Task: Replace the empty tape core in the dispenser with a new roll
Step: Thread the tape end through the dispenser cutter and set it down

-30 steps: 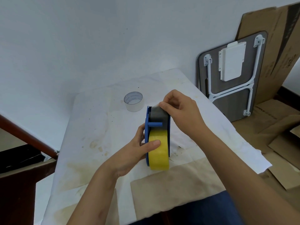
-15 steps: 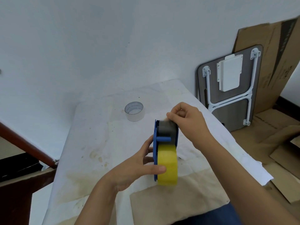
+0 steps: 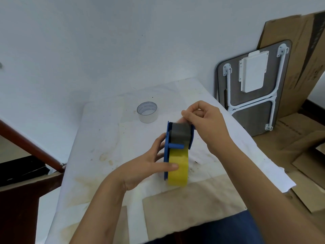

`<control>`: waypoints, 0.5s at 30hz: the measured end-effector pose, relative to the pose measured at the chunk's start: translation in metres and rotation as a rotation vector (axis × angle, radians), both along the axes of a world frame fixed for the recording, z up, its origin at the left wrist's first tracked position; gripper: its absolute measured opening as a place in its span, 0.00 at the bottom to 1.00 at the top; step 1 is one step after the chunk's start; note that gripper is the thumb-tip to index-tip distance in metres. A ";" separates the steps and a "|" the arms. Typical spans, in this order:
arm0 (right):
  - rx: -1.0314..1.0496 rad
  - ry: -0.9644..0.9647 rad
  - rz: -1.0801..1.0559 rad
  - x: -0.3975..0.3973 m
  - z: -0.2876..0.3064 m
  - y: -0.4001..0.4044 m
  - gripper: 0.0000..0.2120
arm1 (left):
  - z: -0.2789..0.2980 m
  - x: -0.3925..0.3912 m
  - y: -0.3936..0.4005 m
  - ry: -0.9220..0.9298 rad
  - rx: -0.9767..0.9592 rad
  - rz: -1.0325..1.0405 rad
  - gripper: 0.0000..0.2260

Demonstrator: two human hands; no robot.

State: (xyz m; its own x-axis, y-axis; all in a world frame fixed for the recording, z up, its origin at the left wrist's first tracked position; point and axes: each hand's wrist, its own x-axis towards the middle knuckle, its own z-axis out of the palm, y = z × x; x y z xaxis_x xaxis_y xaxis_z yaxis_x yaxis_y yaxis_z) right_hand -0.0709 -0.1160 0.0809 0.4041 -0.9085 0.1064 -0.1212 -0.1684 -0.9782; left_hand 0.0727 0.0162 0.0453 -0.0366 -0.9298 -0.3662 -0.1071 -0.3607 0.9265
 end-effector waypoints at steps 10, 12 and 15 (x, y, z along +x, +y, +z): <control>0.189 -0.048 0.158 -0.001 0.005 -0.003 0.04 | 0.001 -0.007 -0.012 0.026 -0.067 0.177 0.33; 0.261 -0.051 0.181 -0.003 0.004 -0.005 0.03 | -0.004 -0.008 -0.013 0.117 -0.096 0.191 0.32; 0.336 -0.032 0.216 -0.003 -0.001 -0.007 0.03 | -0.007 -0.007 -0.013 0.185 -0.106 0.179 0.33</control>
State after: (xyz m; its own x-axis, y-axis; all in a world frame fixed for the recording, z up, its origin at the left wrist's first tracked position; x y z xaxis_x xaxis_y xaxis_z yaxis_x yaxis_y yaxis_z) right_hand -0.0735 -0.1225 0.0799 0.5907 -0.7894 -0.1668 -0.0866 0.1435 -0.9859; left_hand 0.0654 0.0033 0.0385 0.0746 -0.9604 -0.2685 0.1246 -0.2581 0.9580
